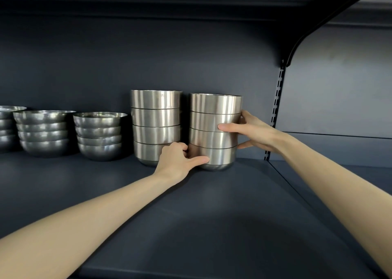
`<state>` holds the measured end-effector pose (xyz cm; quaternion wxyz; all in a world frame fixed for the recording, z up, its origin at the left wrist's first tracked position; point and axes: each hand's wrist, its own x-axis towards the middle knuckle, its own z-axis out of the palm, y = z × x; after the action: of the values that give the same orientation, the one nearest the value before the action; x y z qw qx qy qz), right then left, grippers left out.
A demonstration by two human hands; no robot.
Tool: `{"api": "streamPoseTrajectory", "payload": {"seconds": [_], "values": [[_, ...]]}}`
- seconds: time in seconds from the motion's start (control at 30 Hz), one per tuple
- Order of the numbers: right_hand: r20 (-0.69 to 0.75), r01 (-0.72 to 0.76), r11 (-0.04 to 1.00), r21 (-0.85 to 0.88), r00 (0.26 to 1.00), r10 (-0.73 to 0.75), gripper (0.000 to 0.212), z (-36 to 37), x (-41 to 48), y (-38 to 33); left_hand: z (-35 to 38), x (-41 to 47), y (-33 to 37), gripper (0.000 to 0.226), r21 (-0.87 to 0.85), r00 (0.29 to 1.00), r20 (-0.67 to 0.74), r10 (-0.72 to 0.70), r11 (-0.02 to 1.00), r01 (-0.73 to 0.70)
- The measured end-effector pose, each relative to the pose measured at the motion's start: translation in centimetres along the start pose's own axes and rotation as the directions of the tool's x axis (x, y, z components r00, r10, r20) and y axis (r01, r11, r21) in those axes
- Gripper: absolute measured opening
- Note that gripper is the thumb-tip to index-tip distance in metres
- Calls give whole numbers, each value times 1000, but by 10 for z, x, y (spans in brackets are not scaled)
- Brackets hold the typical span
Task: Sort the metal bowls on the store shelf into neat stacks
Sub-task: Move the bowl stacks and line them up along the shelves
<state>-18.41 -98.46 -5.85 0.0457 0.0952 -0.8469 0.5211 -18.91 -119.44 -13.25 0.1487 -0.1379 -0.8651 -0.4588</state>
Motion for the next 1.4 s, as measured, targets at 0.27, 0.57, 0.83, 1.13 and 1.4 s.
{"api": "streamPoseTrajectory", "payload": {"seconds": [0.27, 0.57, 0.83, 1.13, 1.4], "values": [[-112, 49, 999, 6, 993, -48, 88, 4, 2, 8, 0, -1, 0, 48, 28, 1000, 14, -1, 1000, 0], [-145, 62, 998, 11, 988, -60, 91, 8, 2, 9, -3, -1, 2, 42, 24, 999, 36, -3, 1000, 2], [-155, 65, 998, 14, 986, -63, 85, 10, 2, 7, -4, 1, -1, 45, 17, 999, 38, 9, 1000, -10], [-147, 75, 997, 16, 986, -71, 83, 18, 4, 3, -10, 4, -7, 46, 10, 999, 35, 23, 1000, -23], [-148, 59, 998, 2, 987, -58, 87, 18, 3, 2, -11, 3, -6, 45, 16, 999, 40, 20, 1000, -21]]}}
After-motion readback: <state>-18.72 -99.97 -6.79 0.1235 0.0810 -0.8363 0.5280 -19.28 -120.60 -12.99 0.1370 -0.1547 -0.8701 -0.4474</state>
